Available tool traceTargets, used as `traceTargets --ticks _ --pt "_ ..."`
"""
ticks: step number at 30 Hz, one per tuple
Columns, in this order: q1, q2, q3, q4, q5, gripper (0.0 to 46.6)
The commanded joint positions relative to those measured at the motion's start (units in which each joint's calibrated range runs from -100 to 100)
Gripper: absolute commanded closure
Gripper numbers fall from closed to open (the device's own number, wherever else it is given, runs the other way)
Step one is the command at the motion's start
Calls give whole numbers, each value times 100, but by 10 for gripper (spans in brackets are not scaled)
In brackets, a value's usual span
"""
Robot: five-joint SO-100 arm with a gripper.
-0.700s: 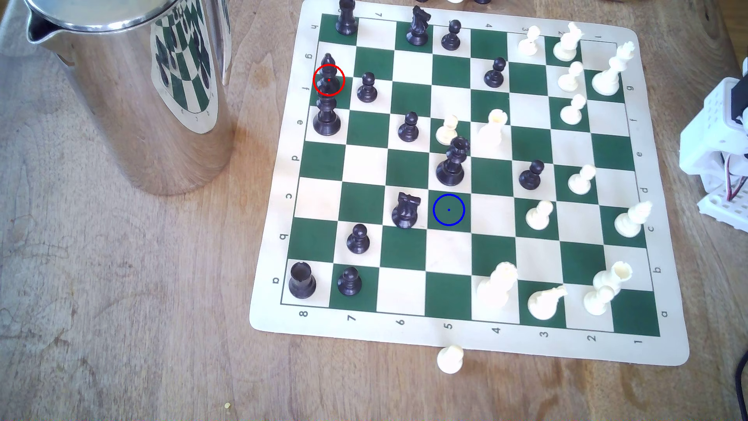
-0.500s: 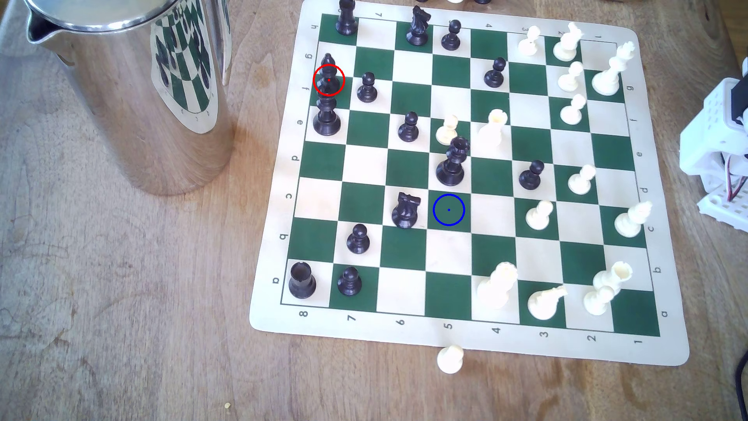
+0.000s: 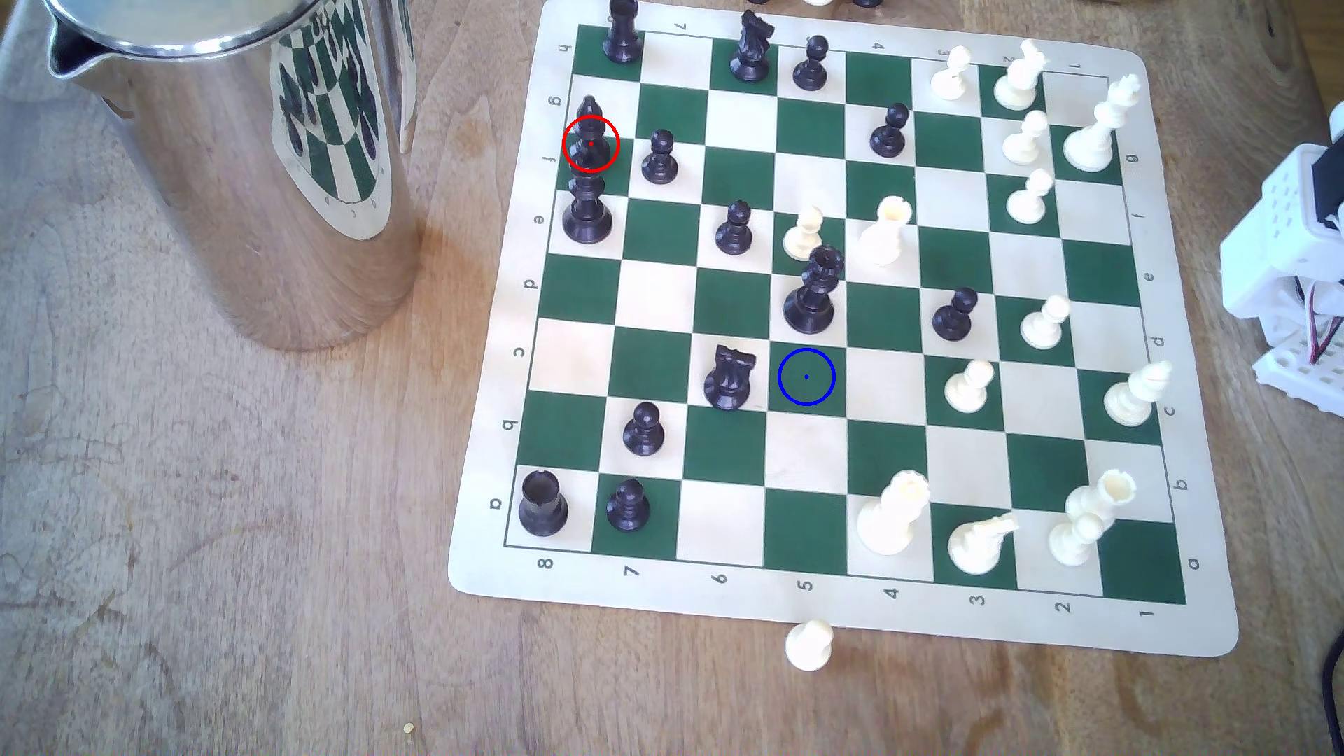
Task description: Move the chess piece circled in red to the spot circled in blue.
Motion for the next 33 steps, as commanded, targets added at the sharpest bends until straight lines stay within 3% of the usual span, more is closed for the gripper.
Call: traceTargets --ticks 1,5,9,12,14,17,24,33 --pt "28 -11 -733 1537 -24 464" --pt "90 -11 -1214 3265 -29 464" --pt "278 -11 -1576 5001 -34 395" --pt "-11 48 -1531 6000 -44 434" --pt "-207 125 -1350 6025 -205 464" --pt "-512 413 -1268 6598 -230 463" --pt "-410 2162 -1549 7147 -166 390" --pt "-137 4810 -3181 8080 -376 382"
